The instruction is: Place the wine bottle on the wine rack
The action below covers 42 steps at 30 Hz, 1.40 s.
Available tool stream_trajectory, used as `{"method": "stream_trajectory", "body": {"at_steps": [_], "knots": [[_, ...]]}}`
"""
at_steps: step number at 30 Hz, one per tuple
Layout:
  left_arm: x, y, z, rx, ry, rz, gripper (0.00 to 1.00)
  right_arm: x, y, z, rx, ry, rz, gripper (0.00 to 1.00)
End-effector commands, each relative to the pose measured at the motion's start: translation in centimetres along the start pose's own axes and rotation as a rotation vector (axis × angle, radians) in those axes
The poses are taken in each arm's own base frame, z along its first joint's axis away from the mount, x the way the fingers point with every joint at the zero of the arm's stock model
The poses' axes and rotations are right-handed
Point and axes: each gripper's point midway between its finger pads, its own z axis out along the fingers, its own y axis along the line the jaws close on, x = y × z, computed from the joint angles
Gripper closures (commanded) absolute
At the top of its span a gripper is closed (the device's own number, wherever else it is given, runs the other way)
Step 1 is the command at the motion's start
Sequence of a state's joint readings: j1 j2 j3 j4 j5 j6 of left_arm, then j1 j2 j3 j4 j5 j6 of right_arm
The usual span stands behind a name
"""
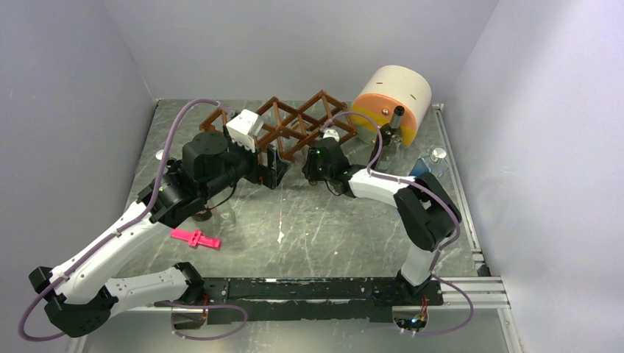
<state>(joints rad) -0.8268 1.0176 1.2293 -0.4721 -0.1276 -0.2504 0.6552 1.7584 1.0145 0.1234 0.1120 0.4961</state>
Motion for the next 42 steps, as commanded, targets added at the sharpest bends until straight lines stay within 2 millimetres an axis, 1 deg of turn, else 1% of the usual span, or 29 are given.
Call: {"method": "stream_trajectory", "body": {"at_steps": [1,2,3,5,6,7,8,10,15,18,21,23,27,30,33,37,40,42], "knots": [[-0.8,0.3,-0.3,-0.013,-0.031,0.007,0.00,-3.6,2.3,1.0,-0.063,-0.108,0.033,0.77],[-0.9,0.3,-0.4,-0.015,-0.034,0.006,0.00,-3.5,2.2,1.1,-0.054,-0.097,0.034,0.72],[-1.0,0.4,-0.5,-0.017,-0.035,0.007,0.00,-3.4,2.1,1.0,-0.046,-0.088,0.035,0.64],[-1.1,0.5,-0.6,-0.021,-0.041,0.007,0.01,-3.1,1.8,0.9,-0.030,-0.070,0.038,0.43],[-1.1,0.5,-0.7,-0.022,-0.044,0.007,0.00,-3.0,1.6,0.7,-0.023,-0.066,0.038,0.36],[-1.3,0.5,-0.8,-0.024,-0.049,0.006,0.00,-2.9,1.6,0.3,-0.022,-0.064,0.043,0.31],[-1.5,0.6,-1.0,-0.025,-0.056,0.005,0.01,-2.9,1.6,0.0,-0.024,-0.064,0.046,0.28],[-1.9,0.6,-1.2,-0.028,-0.070,0.003,0.00,-3.2,1.6,-0.8,-0.026,-0.068,0.047,0.25],[-3.1,0.8,-2.2,-0.039,-0.113,0.006,0.00,-4.4,2.2,-3.7,-0.048,-0.080,0.039,0.24],[-4.2,1.3,-3.3,-0.063,-0.147,0.021,0.00,-5.2,3.2,-5.6,-0.103,-0.090,0.028,0.25],[-5.6,2.3,-4.6,-0.110,-0.199,0.050,0.01,-5.6,5.8,-7.7,-0.223,-0.086,-0.020,0.27],[-6.8,3.0,-5.7,-0.149,-0.243,0.068,0.00,-5.7,8.0,-9.0,-0.302,-0.103,-0.069,0.27],[-10.3,4.6,-9.1,-0.239,-0.365,0.083,0.00,-5.6,13.7,-11.8,-0.451,-0.173,-0.178,0.27],[-12.7,5.6,-11.9,-0.297,-0.459,0.094,0.00,-5.2,17.9,-13.0,-0.540,-0.217,-0.242,0.27],[-14.4,6.6,-14.7,-0.350,-0.534,0.080,0.01,-5.3,21.8,-13.4,-0.602,-0.258,-0.292,0.27],[-15.5,7.4,-17.6,-0.381,-0.608,0.048,0.01,-4.9,26.7,-13.5,-0.715,-0.265,-0.378,0.28],[-15.5,7.6,-18.9,-0.379,-0.632,0.029,0.01,-5.1,29.2,-13.3,-0.765,-0.288,-0.389,0.28],[-15.4,7.6,-19.3,-0.376,-0.633,0.020,0.01,-4.6,30.3,-12.4,-0.771,-0.273,-0.419,0.27]]}}
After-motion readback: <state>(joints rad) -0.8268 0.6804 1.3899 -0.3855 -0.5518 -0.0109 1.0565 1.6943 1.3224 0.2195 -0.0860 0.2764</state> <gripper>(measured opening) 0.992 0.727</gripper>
